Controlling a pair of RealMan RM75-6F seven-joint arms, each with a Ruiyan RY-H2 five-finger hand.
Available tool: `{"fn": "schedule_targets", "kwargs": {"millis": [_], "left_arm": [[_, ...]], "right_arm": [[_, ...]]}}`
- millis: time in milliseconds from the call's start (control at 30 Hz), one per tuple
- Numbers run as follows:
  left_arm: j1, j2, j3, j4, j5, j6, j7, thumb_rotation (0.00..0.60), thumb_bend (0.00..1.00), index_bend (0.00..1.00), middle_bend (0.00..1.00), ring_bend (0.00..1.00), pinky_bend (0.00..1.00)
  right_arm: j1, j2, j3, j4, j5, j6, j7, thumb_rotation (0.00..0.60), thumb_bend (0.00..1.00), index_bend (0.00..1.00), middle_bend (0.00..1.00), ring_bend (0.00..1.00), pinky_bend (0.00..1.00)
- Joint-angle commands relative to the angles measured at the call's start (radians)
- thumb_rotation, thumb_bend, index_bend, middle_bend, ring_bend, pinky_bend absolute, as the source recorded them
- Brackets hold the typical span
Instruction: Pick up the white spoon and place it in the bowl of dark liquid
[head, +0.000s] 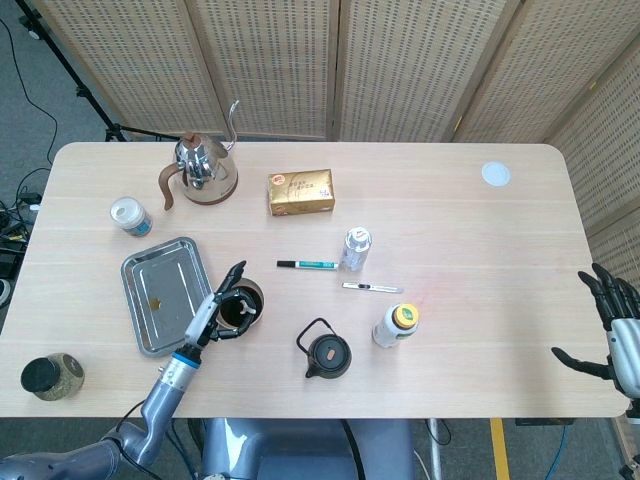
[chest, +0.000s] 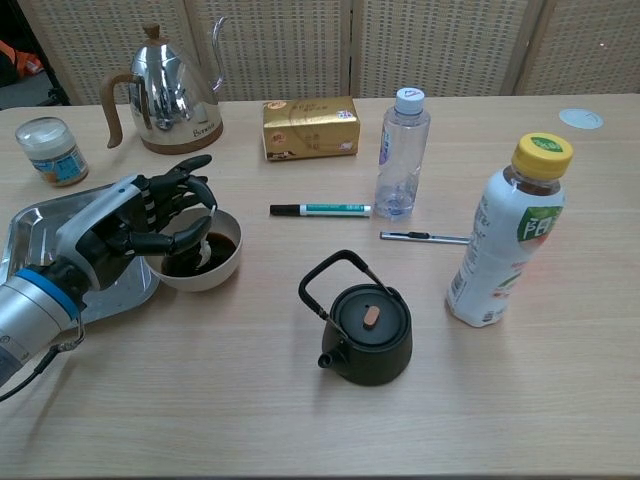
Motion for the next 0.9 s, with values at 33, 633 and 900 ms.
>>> {"fn": "schedule_targets", "kwargs": {"millis": [33,633,900], "left_arm": [[-0.013,-0.004,-0.013,0.006,-0.006,-0.010,0.006,0.600,0.45,0.63,0.00,0.00,0.00],[-0.052,-0.032,-0.029,-0.005,-0.012,-0.047,0.041,0.600,0.45,0.63,0.00,0.00,0.00],[-0.026,-0.021,0.000,-0.031,0.000,-0.024,0.023,0.600,0.46,0.63,0.00,0.00,0.00]], "right_arm": [[0.000,0.000,0.000,0.000,0.001,-0.001,0.001,0.600,0.00,0.05,0.00,0.00,0.00],[0.000,0.007,0.007,0.004,0.013,-0.002,0.017,0.600,0.00,0.05,0.00,0.00,0.00],[-0.002,0.007,0.005,0.002,0.004,0.003,0.015,0.600,0.00,0.05,0.00,0.00,0.00]]}}
